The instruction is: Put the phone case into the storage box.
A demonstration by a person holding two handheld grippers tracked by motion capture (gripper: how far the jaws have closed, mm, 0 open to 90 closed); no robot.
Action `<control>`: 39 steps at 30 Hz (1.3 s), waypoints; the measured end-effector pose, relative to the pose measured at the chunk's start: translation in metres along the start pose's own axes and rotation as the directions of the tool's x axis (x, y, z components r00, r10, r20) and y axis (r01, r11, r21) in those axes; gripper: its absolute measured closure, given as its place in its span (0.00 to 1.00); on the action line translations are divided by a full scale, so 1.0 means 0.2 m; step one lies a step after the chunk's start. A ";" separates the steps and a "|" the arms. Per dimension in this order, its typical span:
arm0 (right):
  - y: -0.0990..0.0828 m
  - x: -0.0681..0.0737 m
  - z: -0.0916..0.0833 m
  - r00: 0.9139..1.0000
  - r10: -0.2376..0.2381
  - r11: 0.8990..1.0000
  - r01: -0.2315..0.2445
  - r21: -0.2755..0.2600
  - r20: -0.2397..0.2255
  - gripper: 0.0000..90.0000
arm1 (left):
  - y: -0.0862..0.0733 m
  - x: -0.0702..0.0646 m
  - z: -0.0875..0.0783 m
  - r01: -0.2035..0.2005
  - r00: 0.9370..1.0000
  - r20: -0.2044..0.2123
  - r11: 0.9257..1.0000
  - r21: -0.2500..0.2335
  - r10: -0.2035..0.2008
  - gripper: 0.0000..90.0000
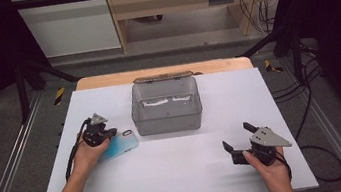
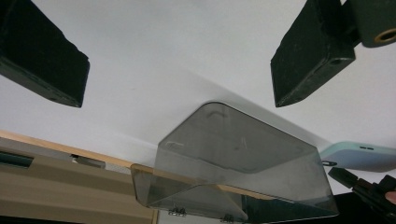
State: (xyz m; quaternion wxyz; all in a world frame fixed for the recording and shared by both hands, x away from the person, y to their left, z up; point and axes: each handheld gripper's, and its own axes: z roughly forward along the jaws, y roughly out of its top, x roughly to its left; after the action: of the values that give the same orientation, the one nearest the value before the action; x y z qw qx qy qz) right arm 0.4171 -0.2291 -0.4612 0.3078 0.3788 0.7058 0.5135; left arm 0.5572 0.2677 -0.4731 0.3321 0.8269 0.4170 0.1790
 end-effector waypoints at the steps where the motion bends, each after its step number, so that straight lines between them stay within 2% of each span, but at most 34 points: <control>1: 0.00 0.00 0.00 1.000 0.000 1.000 0.000 0.001 -0.001 0.05 | 0.00 -0.01 0.00 0.002 1.000 0.009 1.000 -0.001 -0.002 1.00; 5: 0.00 0.00 0.00 1.000 -0.001 1.000 0.001 0.002 -0.006 0.05 | -0.02 -0.06 -0.02 -0.007 0.999 0.033 1.000 -0.009 0.008 1.00; 6: 0.00 0.00 0.00 1.000 -0.003 1.000 0.003 0.002 -0.005 0.05 | -0.03 -0.10 -0.02 -0.026 0.999 0.043 1.000 -0.011 0.026 1.00; 8: 0.00 0.01 0.00 1.000 0.001 1.000 -0.001 0.005 -0.006 0.05 | -0.04 -0.13 -0.03 -0.029 0.998 0.054 0.999 -0.014 0.030 1.00; 10: 0.00 0.01 -0.01 1.000 -0.002 1.000 0.002 0.004 -0.008 0.05 | -0.06 -0.20 -0.05 -0.048 0.996 0.077 0.999 -0.019 0.049 1.00; 11: 0.00 0.01 -0.01 1.000 -0.004 1.000 0.004 0.006 -0.009 0.05 | -0.06 -0.20 -0.05 -0.048 0.996 0.077 0.999 -0.019 0.049 1.00; 13: 0.00 0.01 -0.01 1.000 -0.007 1.000 0.007 0.008 -0.010 0.05 | -0.09 -0.28 -0.08 -0.059 0.992 0.107 0.998 -0.029 0.062 1.00; 14: 0.00 0.01 -0.01 1.000 -0.007 1.000 0.007 0.008 -0.010 0.05 | -0.09 -0.28 -0.08 -0.059 0.992 0.107 0.998 -0.029 0.062 1.00; 19: 0.00 0.02 -0.01 1.000 -0.010 1.000 0.010 0.015 -0.015 0.05 | -0.14 -0.41 -0.13 -0.099 0.985 0.135 0.994 -0.041 0.104 1.00; 21: 0.00 0.02 0.00 1.000 -0.012 1.000 0.012 0.018 -0.021 0.05 | -0.17 -0.44 -0.17 -0.089 0.984 0.148 0.994 -0.070 0.099 1.00; 22: 0.00 0.02 0.00 1.000 -0.012 1.000 0.012 0.018 -0.021 0.05 | -0.17 -0.44 -0.17 -0.089 0.984 0.148 0.994 -0.070 0.099 1.00; 23: 0.00 0.04 0.00 0.999 -0.004 1.000 0.005 0.026 -0.039 0.05 | -0.17 -0.46 -0.21 -0.099 0.987 0.116 0.988 -0.123 0.113 1.00; 24: 0.00 0.04 0.00 0.999 -0.004 1.000 0.005 0.026 -0.039 0.05 | -0.17 -0.46 -0.21 -0.099 0.987 0.116 0.988 -0.123 0.113 0.99; 26: 0.01 0.06 0.00 0.999 -0.001 1.000 0.002 0.026 -0.051 0.04 | -0.17 -0.45 -0.28 -0.072 0.991 0.100 0.978 -0.194 0.093 0.99; 27: 0.02 0.09 0.01 0.997 0.016 0.999 -0.014 0.032 -0.070 0.04 | -0.17 -0.43 -0.32 -0.051 0.993 0.089 0.973 -0.225 0.073 0.97; 28: 0.03 0.11 0.02 0.996 0.019 0.999 -0.016 0.040 -0.086 0.04 | -0.18 -0.40 -0.41 -0.019 0.998 0.050 0.960 -0.278 0.034 0.97; 29: 0.04 0.12 0.03 0.994 0.026 0.998 -0.020 0.061 -0.106 0.05 | -0.19 -0.39 -0.45 -0.004 0.999 0.032 0.953 -0.302 0.015 0.95; 30: 0.05 0.14 0.05 0.991 0.031 0.997 -0.021 0.078 -0.131 0.06 | -0.19 -0.39 -0.45 -0.004 0.999 0.032 0.953 -0.302 0.015 0.91; 31: 0.07 0.17 0.07 0.988 0.026 0.996 -0.012 0.089 -0.155 0.06 | -0.22 -0.37 -0.52 -0.001 0.998 -0.052 0.941 -0.338 -0.017 0.84; 32: 0.07 0.17 0.07 0.988 0.026 0.996 -0.012 0.089 -0.155 0.06 | -0.22 -0.37 -0.52 -0.001 0.998 -0.052 0.941 -0.338 -0.017 0.75; 33: 0.10 0.23 0.11 0.981 0.014 0.994 0.008 0.110 -0.196 0.07 | -0.24 -0.37 -0.55 -0.003 0.996 -0.086 0.935 -0.356 -0.030 0.64; 34: 0.10 0.23 0.11 0.981 0.014 0.994 0.008 0.110 -0.196 0.07 | -0.26 -0.36 -0.57 0.002 0.993 -0.108 0.925 -0.379 -0.047 0.64; 35: 0.13 0.30 0.17 0.974 0.007 0.990 0.024 0.136 -0.226 0.07 | -0.30 -0.34 -0.60 0.018 0.981 -0.165 0.903 -0.429 -0.098 0.39; 36: 0.13 0.30 0.17 0.974 0.007 0.990 0.024 0.136 -0.226 0.07 | -0.30 -0.34 -0.60 0.018 0.981 -0.165 0.903 -0.429 -0.098 0.30; 37: 0.15 0.38 0.25 0.967 0.012 0.985 0.032 0.168 -0.255 0.07 | -0.34 -0.31 -0.61 0.036 0.971 -0.194 0.888 -0.459 -0.140 0.20; 38: 0.16 0.41 0.28 0.965 0.004 0.983 0.044 0.177 -0.261 0.07 | -0.34 -0.31 -0.61 0.036 0.971 -0.194 0.888 -0.459 -0.140 0.13; 39: 0.17 0.45 0.31 0.964 0.000 0.980 0.053 0.194 -0.264 0.07 | -0.34 -0.30 -0.61 0.044 0.969 -0.196 0.883 -0.467 -0.151 0.09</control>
State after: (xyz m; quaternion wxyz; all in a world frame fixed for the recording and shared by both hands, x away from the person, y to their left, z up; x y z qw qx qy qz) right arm 0.4294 -0.1159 -0.4502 0.1787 0.3268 0.7932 0.4817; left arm 0.4123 0.2973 -0.4349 0.4771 0.6768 0.4392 0.3486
